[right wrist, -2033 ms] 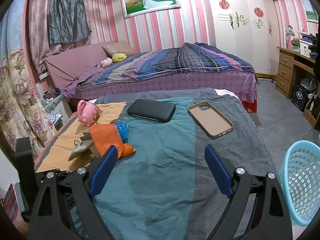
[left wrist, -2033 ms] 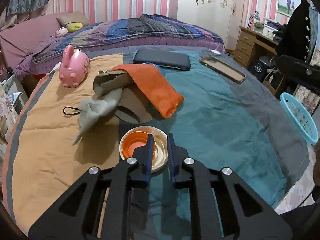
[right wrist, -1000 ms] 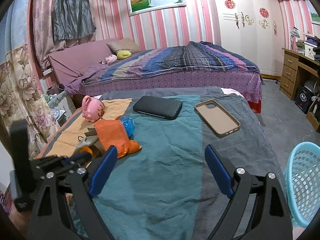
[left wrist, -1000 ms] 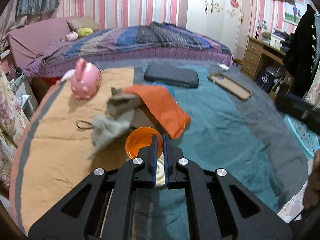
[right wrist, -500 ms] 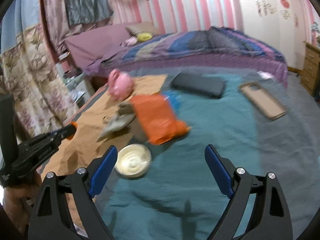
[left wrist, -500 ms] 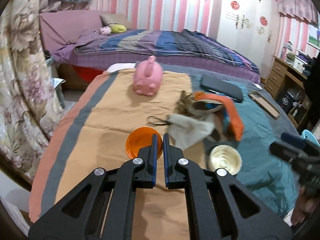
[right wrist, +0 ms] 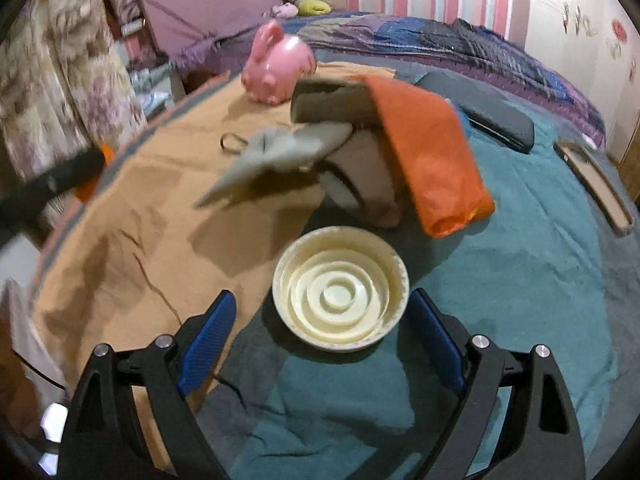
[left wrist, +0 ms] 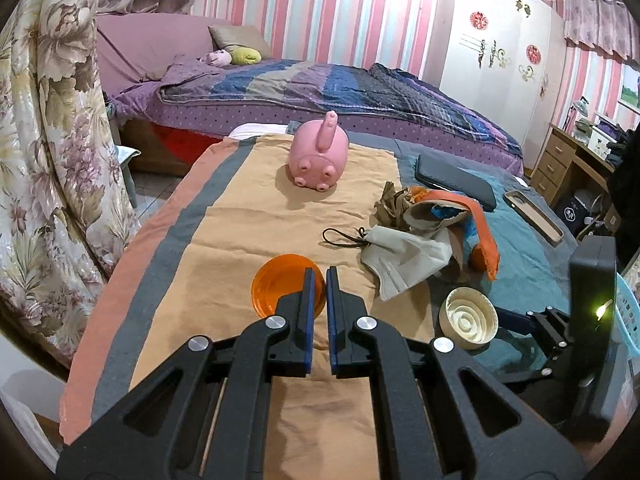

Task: Collect trash
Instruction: 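Grasp the cream plastic dish with the right tool while the left tool holds the orange lid, then carry the orange lid and cream dish with both tools over the basket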

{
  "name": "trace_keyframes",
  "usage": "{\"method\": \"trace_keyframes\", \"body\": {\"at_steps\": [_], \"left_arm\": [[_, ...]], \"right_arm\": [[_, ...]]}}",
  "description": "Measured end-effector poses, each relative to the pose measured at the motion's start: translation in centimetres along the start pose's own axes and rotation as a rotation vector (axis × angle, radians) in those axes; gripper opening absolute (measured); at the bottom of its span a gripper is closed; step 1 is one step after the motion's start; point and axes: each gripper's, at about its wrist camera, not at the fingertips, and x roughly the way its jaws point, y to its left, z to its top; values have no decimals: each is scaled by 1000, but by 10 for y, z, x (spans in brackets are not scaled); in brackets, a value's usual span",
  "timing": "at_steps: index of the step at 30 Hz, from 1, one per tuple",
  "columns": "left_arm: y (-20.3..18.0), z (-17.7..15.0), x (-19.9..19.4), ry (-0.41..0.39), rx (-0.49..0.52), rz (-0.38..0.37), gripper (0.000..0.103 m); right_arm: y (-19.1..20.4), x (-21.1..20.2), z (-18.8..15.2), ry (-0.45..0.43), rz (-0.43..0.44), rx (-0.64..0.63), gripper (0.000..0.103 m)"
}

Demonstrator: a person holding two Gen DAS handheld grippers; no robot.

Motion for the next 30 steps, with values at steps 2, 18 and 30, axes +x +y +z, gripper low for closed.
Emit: {"method": "trace_keyframes", "body": {"at_steps": [2,18,30], "left_arm": [[-2,-1,0,-1,3,-2,4],[-44,7,-12,-37,61,-51,4],[-119,13,-23,-77,155,-150,4]], "right_arm": [[5,-2,0,-7,10,-24,72],[-40,-65,-3,-146,70,26,60],[-121,-133,-11,-284,-24,147,60]]}}
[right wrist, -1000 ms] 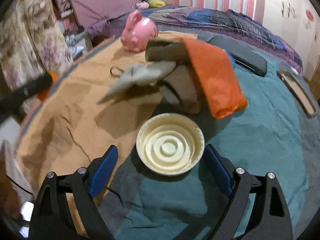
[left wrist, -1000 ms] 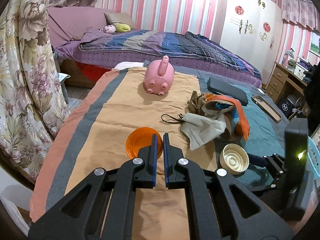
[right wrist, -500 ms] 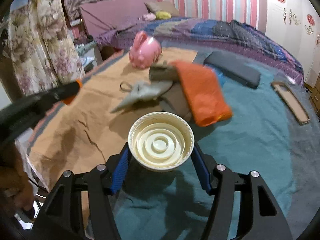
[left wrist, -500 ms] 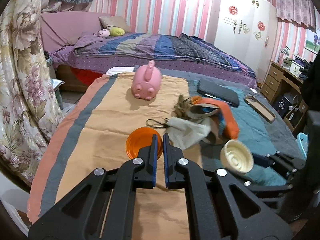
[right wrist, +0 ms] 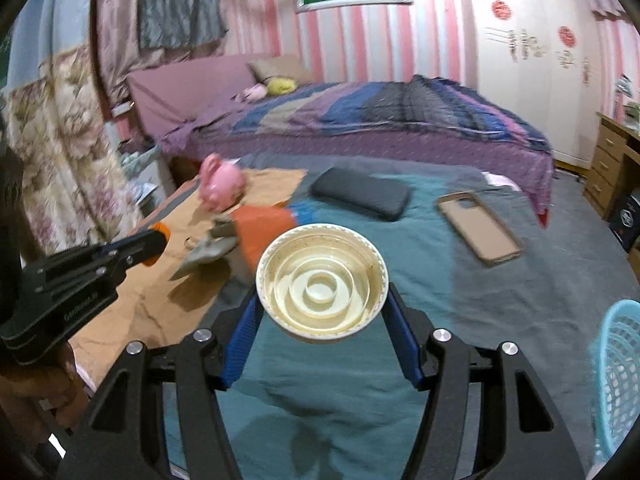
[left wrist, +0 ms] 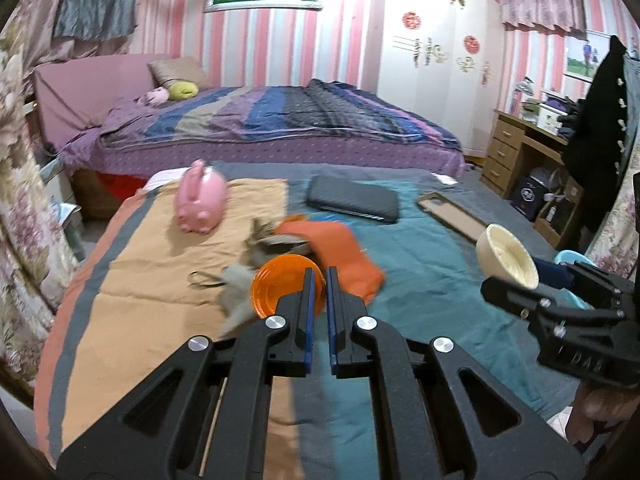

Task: Collect trash
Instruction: 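Carry the orange lid and cream dish with both tools over the basket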

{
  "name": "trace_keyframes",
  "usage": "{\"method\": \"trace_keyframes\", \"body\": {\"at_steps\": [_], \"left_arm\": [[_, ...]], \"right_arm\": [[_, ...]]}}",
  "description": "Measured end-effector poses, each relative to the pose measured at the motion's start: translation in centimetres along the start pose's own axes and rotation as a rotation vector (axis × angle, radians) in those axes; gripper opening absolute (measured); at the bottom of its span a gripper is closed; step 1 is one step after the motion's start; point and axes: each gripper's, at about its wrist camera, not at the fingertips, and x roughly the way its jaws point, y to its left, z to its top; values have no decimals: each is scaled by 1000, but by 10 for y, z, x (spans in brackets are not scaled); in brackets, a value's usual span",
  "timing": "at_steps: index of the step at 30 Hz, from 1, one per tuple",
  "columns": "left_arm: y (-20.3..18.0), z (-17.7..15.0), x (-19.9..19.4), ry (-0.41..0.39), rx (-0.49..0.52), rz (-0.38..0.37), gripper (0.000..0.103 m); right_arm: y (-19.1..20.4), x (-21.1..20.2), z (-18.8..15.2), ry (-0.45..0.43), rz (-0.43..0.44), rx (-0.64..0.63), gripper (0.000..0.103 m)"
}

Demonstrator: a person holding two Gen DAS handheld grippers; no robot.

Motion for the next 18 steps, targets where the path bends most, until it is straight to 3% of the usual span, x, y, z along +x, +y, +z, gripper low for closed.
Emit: {"method": "trace_keyframes", "body": {"at_steps": [13,18], "left_arm": [[-108,8,10,-19,119,-115,4],[-141,13,11,-28,102,-170,4]], "right_arm": [[-109,-62,-4,-88,-153,129,60],[-149,-88,-4,-118,-202,169,60]]}}
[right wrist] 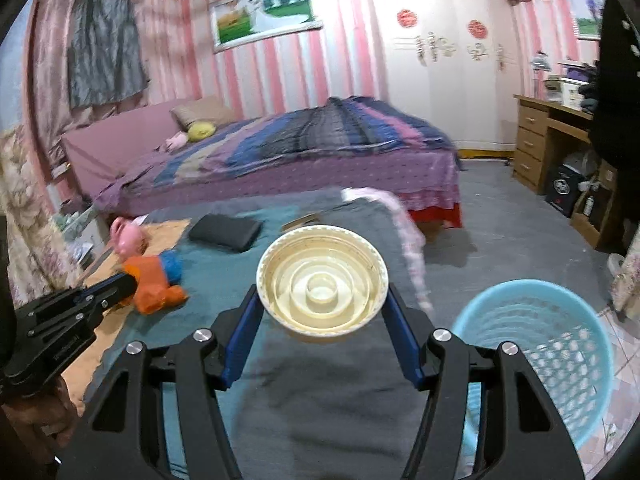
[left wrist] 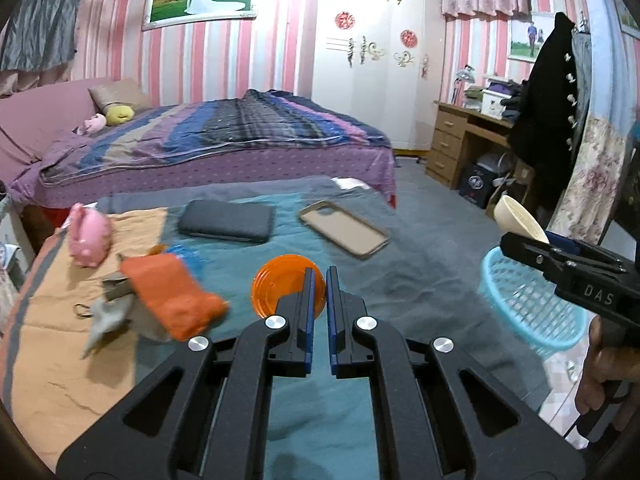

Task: Collect trash
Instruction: 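Carry the orange lid and cream dish with both tools over the basket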

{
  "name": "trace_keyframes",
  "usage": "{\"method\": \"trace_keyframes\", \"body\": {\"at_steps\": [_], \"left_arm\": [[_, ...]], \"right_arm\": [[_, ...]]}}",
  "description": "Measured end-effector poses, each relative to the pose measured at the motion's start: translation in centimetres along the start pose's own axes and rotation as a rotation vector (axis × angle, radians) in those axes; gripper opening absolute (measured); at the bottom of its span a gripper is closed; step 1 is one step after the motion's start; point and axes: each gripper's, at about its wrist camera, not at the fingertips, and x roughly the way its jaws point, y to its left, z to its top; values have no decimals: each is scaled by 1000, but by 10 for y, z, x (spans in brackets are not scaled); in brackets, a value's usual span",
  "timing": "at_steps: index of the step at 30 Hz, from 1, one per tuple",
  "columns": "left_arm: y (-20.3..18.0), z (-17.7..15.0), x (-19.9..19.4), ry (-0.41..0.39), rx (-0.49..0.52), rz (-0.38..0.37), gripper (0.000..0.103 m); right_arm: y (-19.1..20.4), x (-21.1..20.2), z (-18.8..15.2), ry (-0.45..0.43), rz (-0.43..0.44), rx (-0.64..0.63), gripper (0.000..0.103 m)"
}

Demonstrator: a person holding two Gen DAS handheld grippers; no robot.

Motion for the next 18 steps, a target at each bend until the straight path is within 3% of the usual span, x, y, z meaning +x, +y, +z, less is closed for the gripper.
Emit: {"method": "trace_keyframes", "body": {"at_steps": [5,11,15,18], "left_arm": [[-33,6,10,-5,37,-21,4],[-84,8,26,18,122,-52,4],[-119,11,36,24,145,-125,4],[-141,17,46,35,111,-233,4]], "right_arm": [[-23,-23,6,-56,-1,-23,60],[-65,-33,7,-72,-34,52,60],[-91,-35,6,-74,-98,97,60],[-116,-38,4,-80,-169,143,60]]}}
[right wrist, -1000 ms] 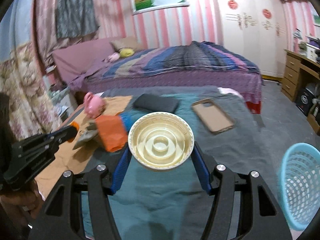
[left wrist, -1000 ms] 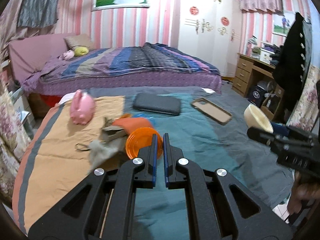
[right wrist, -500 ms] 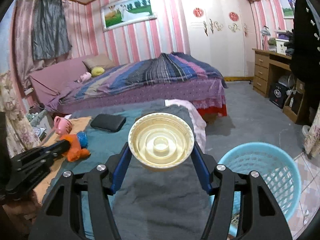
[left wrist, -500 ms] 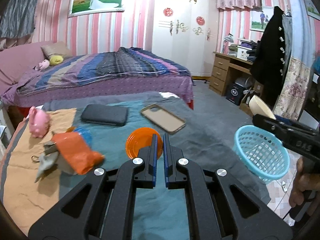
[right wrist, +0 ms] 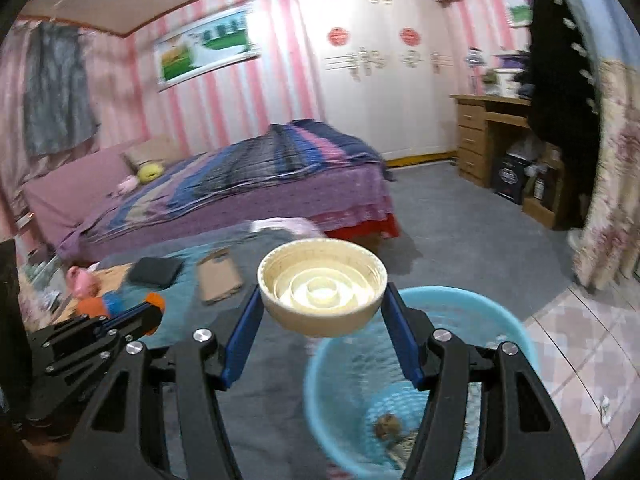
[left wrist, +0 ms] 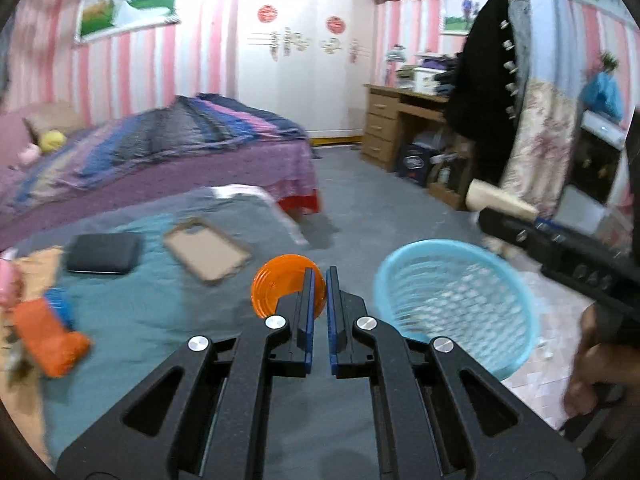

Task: Collect trash
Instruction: 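Carry the orange lid and cream dish with both tools over the basket, then open both tools to drop the lid and dish into the basket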

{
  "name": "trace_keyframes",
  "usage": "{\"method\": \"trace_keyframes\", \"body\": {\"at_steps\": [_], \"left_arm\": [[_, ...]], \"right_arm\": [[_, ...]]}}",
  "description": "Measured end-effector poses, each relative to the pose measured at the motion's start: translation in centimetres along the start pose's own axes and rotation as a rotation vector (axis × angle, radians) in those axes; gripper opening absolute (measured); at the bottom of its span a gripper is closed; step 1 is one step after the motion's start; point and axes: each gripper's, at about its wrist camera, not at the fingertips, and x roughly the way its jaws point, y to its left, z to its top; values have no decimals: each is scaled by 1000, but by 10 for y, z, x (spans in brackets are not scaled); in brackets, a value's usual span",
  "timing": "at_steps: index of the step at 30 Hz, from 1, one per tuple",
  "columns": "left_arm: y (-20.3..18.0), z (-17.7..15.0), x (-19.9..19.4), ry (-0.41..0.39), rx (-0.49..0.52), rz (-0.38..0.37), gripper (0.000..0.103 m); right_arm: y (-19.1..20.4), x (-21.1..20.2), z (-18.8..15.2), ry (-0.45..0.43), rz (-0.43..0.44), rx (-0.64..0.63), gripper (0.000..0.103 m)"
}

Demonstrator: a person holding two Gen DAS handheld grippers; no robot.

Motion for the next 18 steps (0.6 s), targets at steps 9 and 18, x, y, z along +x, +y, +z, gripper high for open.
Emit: {"method": "trace_keyframes", "body": {"at_steps": [9,18], "left_arm": [[-59,25,34,5,19,-155,4],[-91,19,76,109,11,-277,15]], "right_arm": [[-60,6,0,12,-96,81,60],[-82,7,-1,-6,-105,137,62]]}}
